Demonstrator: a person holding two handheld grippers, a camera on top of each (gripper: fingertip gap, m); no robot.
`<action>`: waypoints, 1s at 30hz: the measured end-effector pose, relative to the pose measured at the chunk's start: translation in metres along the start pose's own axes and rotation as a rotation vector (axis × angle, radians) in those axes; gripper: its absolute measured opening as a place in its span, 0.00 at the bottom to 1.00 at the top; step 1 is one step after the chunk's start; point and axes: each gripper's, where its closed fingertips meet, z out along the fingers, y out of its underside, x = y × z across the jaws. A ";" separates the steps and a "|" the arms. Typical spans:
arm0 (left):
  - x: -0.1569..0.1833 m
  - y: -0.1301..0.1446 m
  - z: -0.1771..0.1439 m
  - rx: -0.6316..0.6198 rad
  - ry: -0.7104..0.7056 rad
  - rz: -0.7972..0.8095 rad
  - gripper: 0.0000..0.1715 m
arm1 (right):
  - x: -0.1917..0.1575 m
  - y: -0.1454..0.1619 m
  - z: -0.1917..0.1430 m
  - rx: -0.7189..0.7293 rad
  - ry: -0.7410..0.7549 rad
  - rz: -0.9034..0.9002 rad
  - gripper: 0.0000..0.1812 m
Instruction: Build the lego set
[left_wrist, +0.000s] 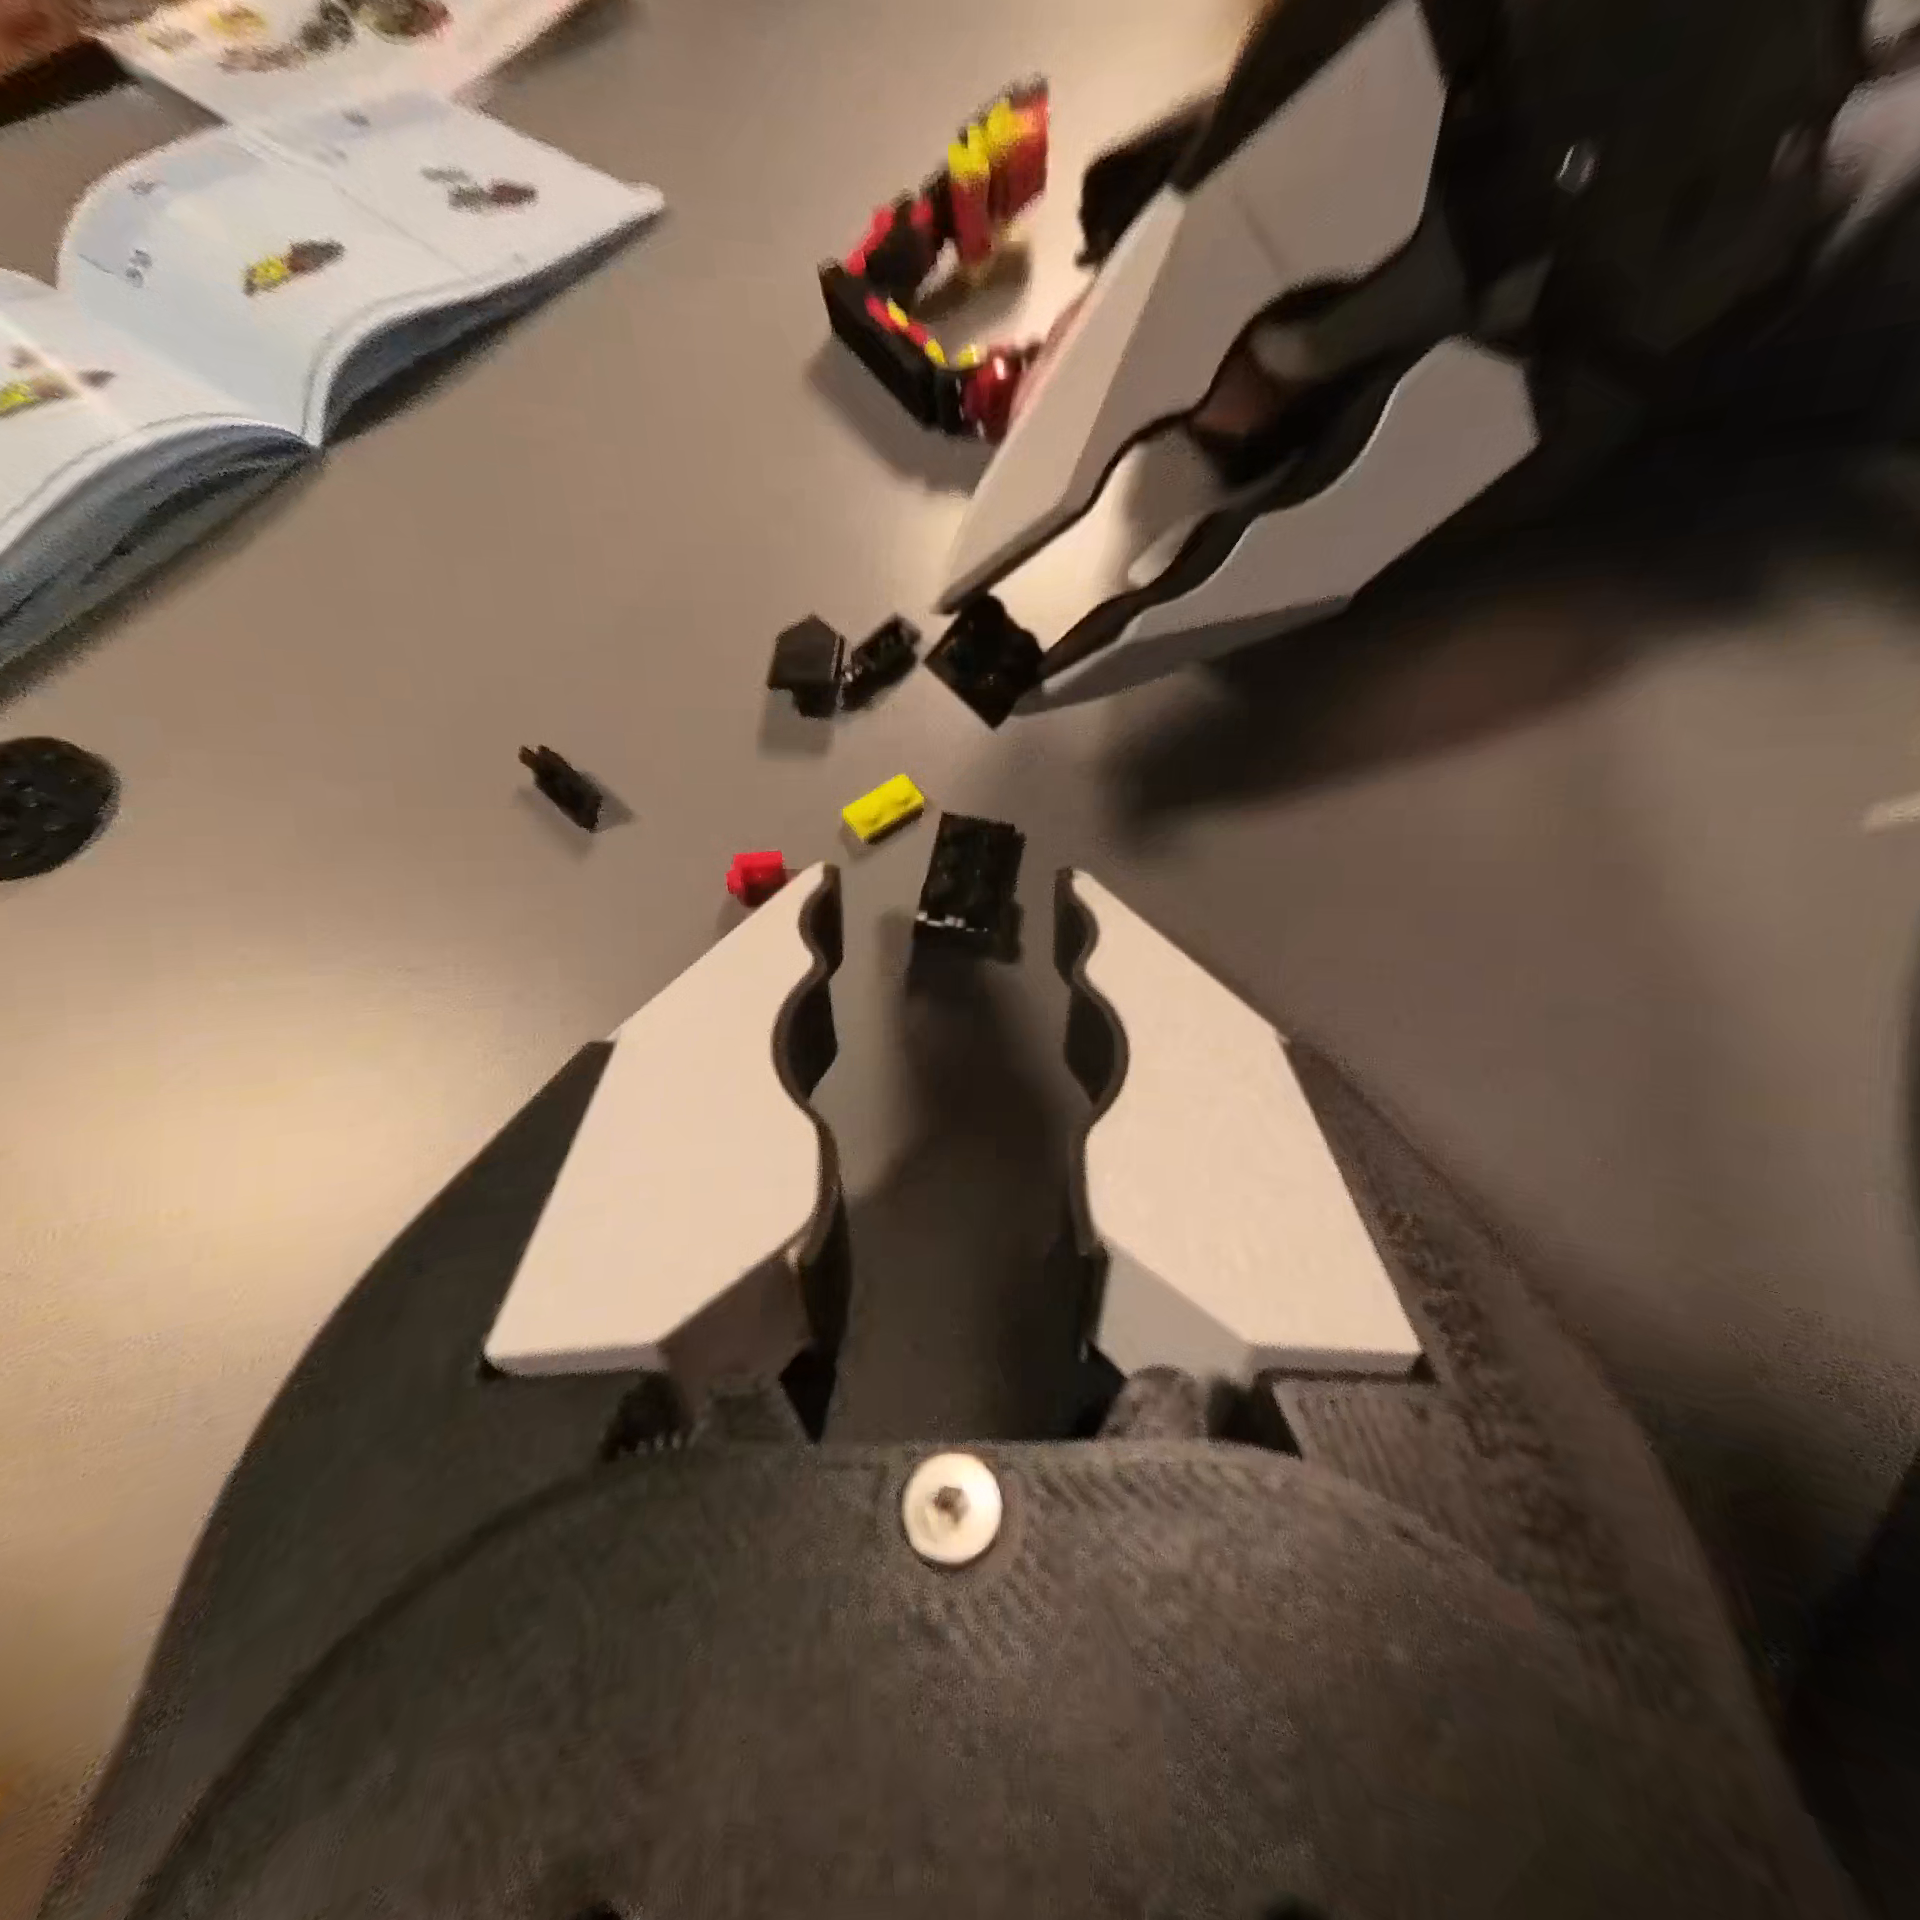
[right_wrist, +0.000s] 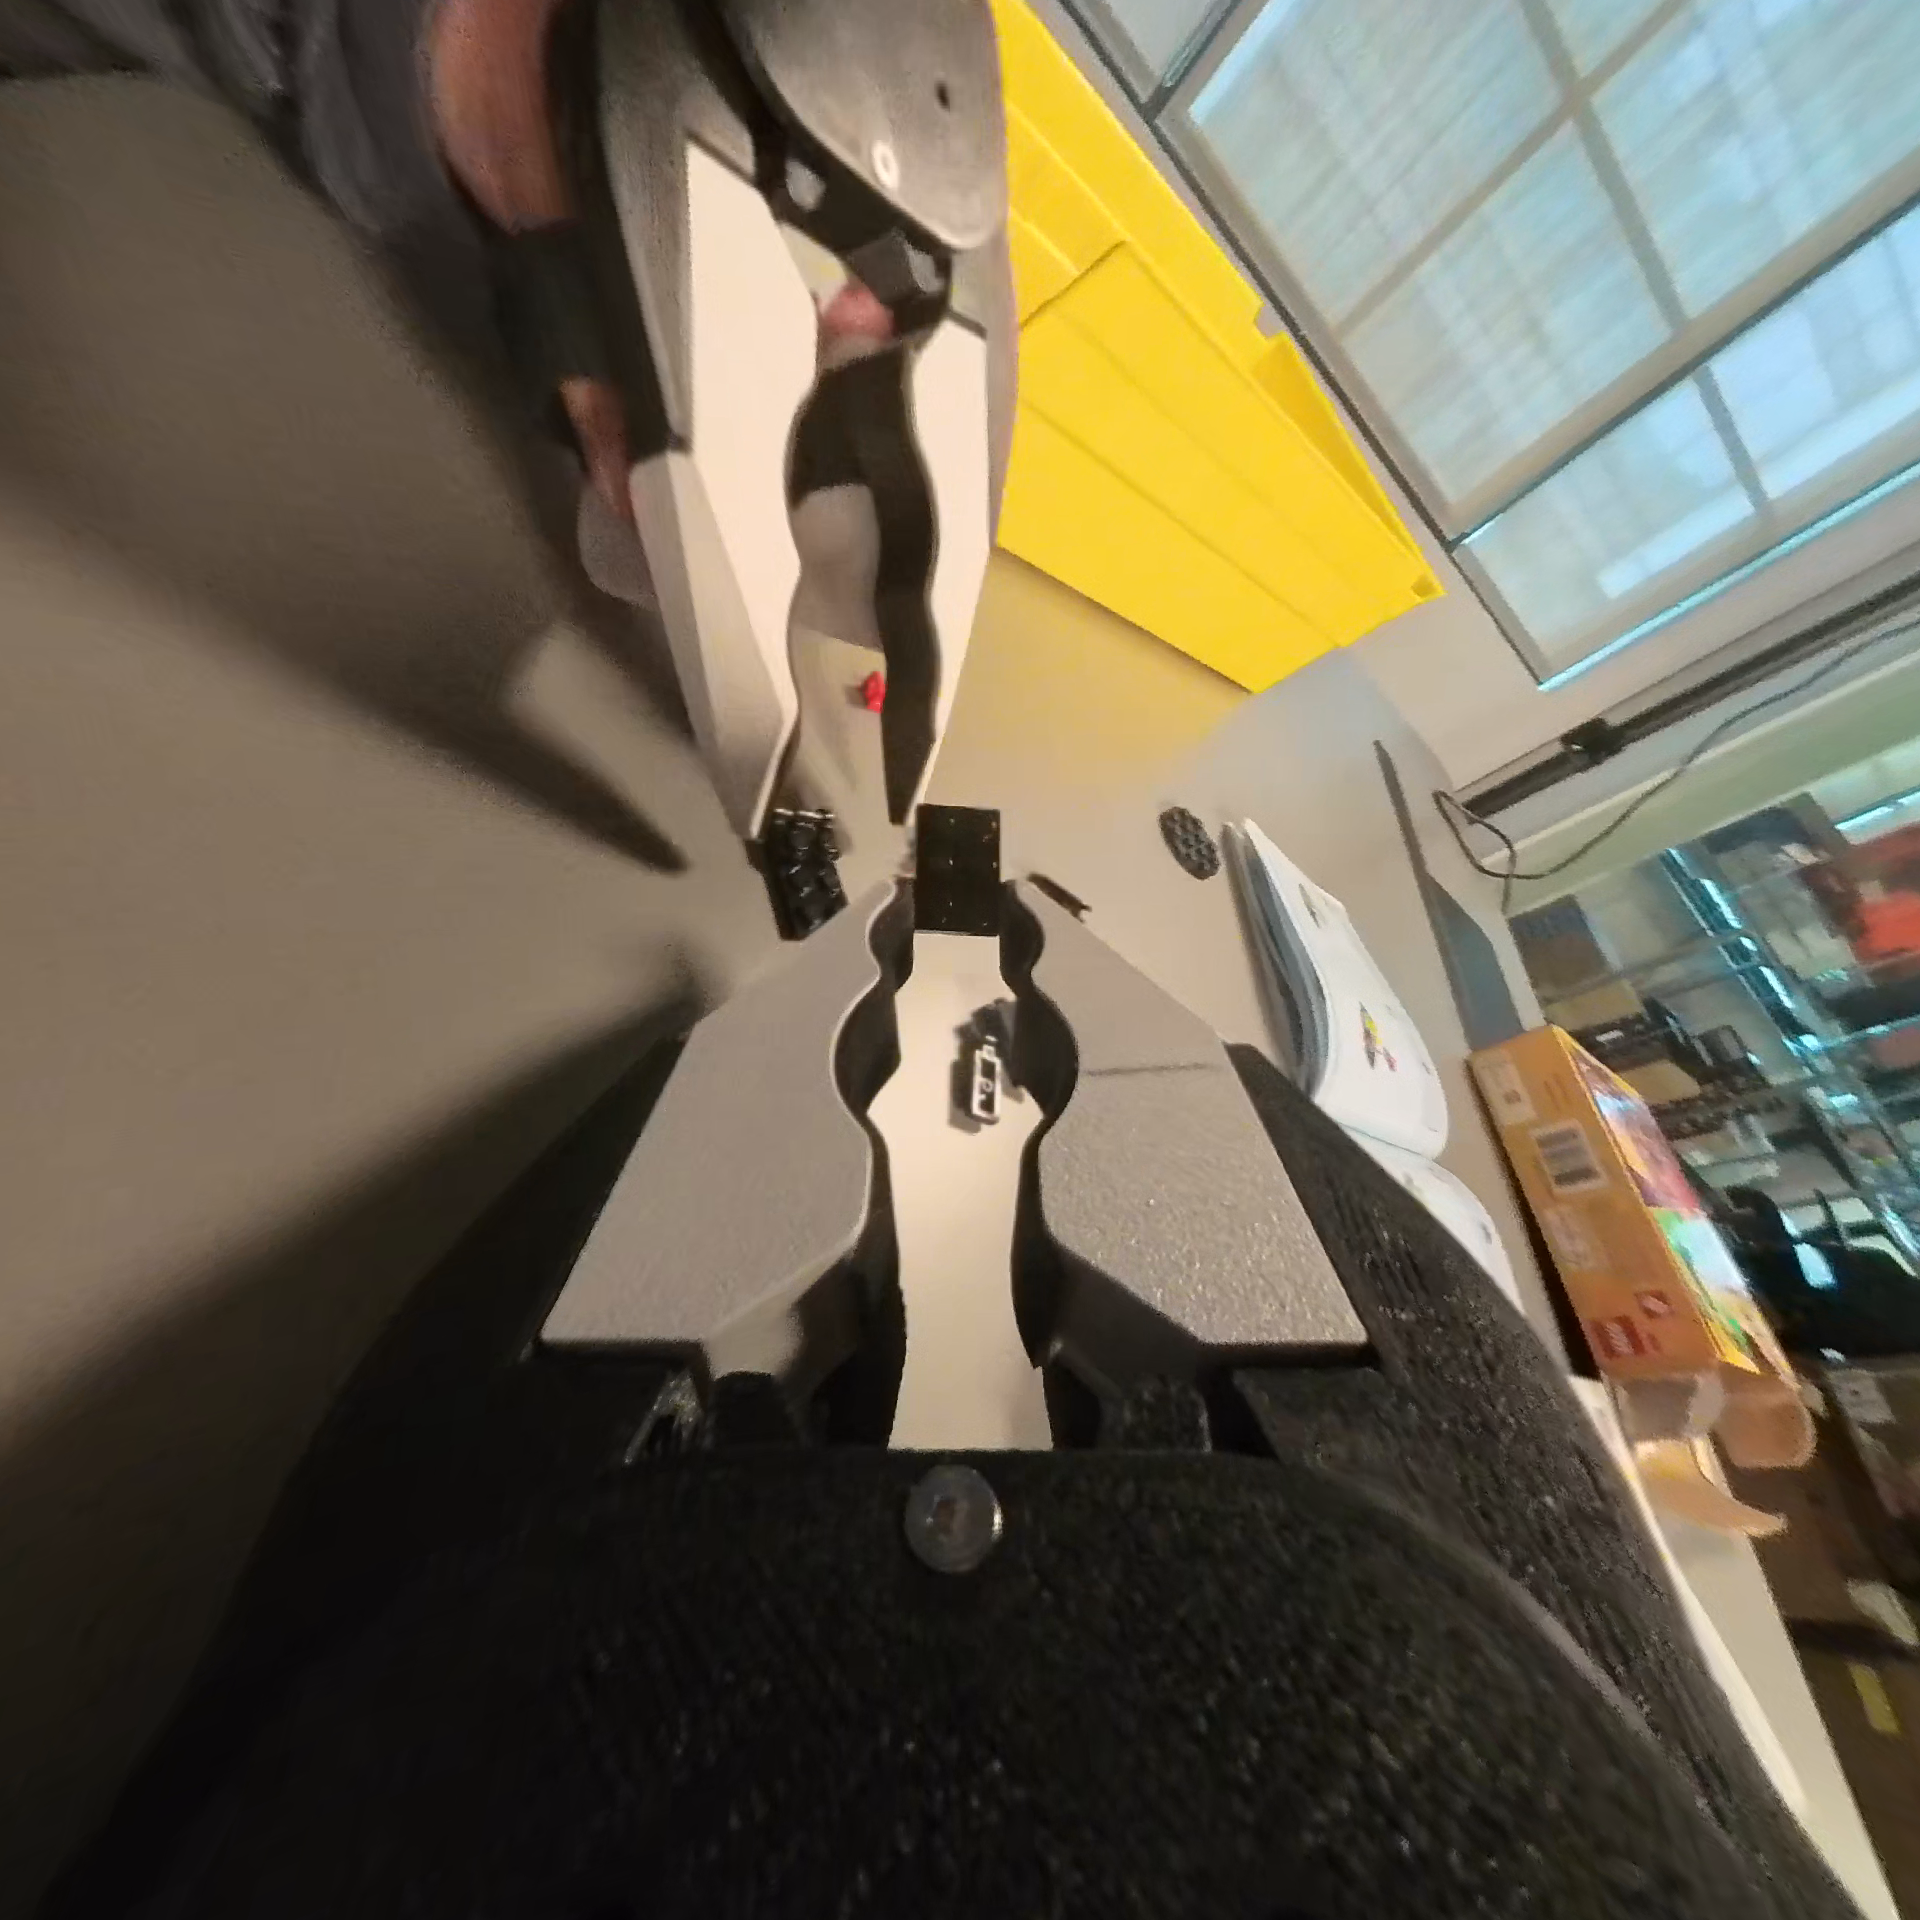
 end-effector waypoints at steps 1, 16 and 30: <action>0.000 0.004 0.004 -0.036 -0.001 0.020 0.24 | -0.003 0.001 0.000 -0.005 -0.023 0.000 0.08; 0.025 0.010 0.010 -0.074 0.124 0.209 0.10 | -0.042 0.012 -0.005 -0.120 -0.418 0.208 0.08; 0.031 0.011 0.009 -0.084 0.204 0.157 0.13 | -0.046 0.011 -0.010 -0.128 -0.501 0.311 0.08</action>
